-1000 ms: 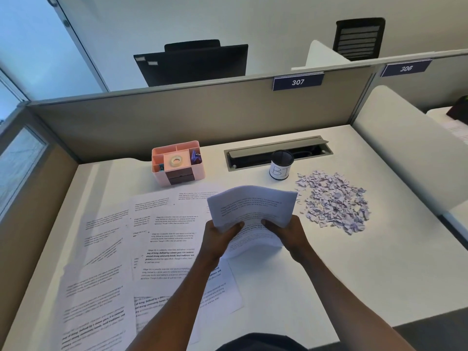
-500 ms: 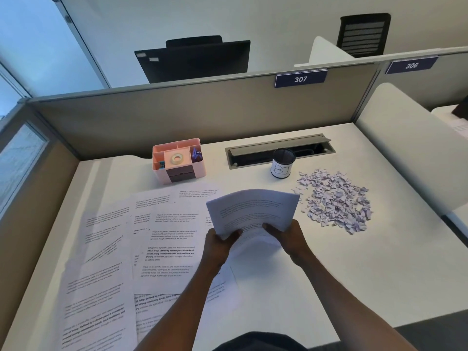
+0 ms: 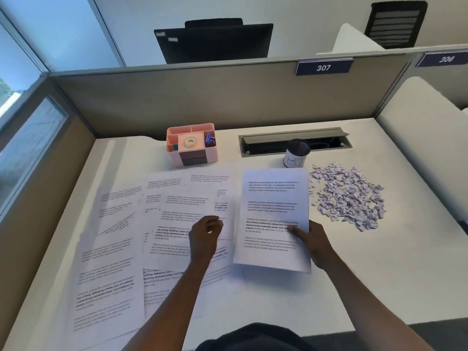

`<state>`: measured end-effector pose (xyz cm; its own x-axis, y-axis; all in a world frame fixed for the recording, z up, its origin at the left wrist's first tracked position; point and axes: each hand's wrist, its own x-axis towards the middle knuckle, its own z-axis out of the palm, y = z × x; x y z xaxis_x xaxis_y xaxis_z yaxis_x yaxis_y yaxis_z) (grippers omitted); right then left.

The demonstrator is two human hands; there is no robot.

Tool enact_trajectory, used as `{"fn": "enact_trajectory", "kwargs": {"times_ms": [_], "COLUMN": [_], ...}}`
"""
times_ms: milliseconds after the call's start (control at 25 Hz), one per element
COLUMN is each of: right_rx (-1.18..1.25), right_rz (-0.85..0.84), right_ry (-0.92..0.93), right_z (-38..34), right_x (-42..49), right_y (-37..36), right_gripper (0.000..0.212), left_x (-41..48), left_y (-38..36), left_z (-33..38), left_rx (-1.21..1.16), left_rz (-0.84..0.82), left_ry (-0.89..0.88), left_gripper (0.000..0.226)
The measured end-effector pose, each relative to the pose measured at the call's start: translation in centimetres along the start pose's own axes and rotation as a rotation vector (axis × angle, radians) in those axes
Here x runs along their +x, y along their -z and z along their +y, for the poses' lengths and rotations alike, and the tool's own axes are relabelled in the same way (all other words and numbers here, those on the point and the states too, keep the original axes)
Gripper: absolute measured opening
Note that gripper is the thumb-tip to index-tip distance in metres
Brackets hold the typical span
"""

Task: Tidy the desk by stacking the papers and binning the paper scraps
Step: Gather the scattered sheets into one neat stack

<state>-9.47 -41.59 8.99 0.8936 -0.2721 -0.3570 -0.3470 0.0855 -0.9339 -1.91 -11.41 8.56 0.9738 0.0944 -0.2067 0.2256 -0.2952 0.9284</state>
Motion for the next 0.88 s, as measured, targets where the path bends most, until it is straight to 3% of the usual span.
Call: {"fn": "enact_trajectory", "kwargs": {"times_ms": [80,240,360,640,880], "right_rx": [-0.011,0.069,0.098,0.122,0.112], "right_rz": [0.024,0.047,0.04,0.012,0.004], "right_ry": [-0.038,-0.114,-0.151,-0.176,-0.162], "right_z": [1.1,2.6,3.4,3.8,3.7], "right_x": [-0.4,-1.2,-1.6,-1.9,-1.5], "right_y": [1.2,1.9,1.6,1.1,1.0], "right_gripper": [0.03,0.032,0.036,0.036,0.035], "left_x": [-0.1,-1.4,-2.9,-2.9,-1.2], "left_y": [1.6,2.7,2.3,1.9,0.0], "left_z": [-2.7,-6.1,-6.9,-6.5,-4.2], "left_rx": [0.26,0.766,0.834,0.874,0.715], "left_rz": [0.086,0.022,-0.047,0.043,0.129], "left_ry": [-0.075,0.047,0.111,-0.016,-0.083], "left_gripper": [0.031,0.072,0.083,0.055,0.041]}}
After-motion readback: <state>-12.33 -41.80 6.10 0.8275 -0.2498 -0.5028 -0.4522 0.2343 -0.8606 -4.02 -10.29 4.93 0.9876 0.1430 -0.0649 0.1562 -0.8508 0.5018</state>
